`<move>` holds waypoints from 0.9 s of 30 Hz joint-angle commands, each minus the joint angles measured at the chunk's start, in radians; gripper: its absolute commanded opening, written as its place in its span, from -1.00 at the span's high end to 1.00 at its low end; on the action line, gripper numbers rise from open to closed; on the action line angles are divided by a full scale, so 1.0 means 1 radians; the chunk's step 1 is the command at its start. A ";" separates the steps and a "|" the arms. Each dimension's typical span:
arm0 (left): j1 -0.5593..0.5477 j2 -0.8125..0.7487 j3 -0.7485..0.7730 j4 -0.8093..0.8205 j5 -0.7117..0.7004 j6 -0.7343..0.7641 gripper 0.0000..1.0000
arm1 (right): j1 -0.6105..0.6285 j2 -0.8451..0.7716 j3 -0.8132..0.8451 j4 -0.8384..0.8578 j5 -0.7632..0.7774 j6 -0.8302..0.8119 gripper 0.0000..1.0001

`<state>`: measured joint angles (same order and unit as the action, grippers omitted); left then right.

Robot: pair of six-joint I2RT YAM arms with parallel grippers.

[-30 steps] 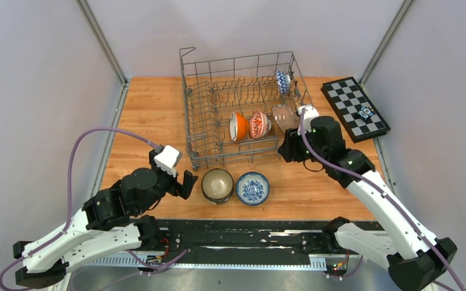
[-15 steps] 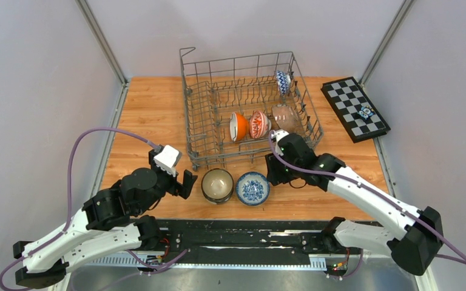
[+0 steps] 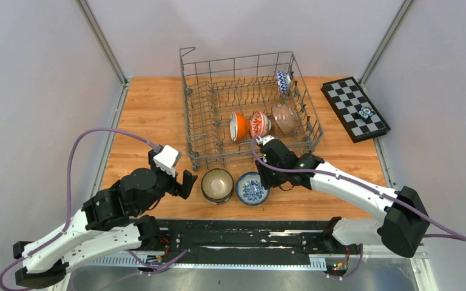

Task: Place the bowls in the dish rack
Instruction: Pick up the bowl from the center of the board.

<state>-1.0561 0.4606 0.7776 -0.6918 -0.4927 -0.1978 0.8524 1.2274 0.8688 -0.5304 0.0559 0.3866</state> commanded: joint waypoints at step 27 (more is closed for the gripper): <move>0.005 0.031 0.032 -0.025 0.019 -0.035 -0.82 | 0.148 0.001 0.094 -0.111 0.232 0.023 0.95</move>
<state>-1.0561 0.4686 0.7780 -0.6922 -0.4789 -0.2062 0.9638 1.2819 0.9127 -0.5747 0.2237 0.4004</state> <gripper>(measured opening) 0.908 0.041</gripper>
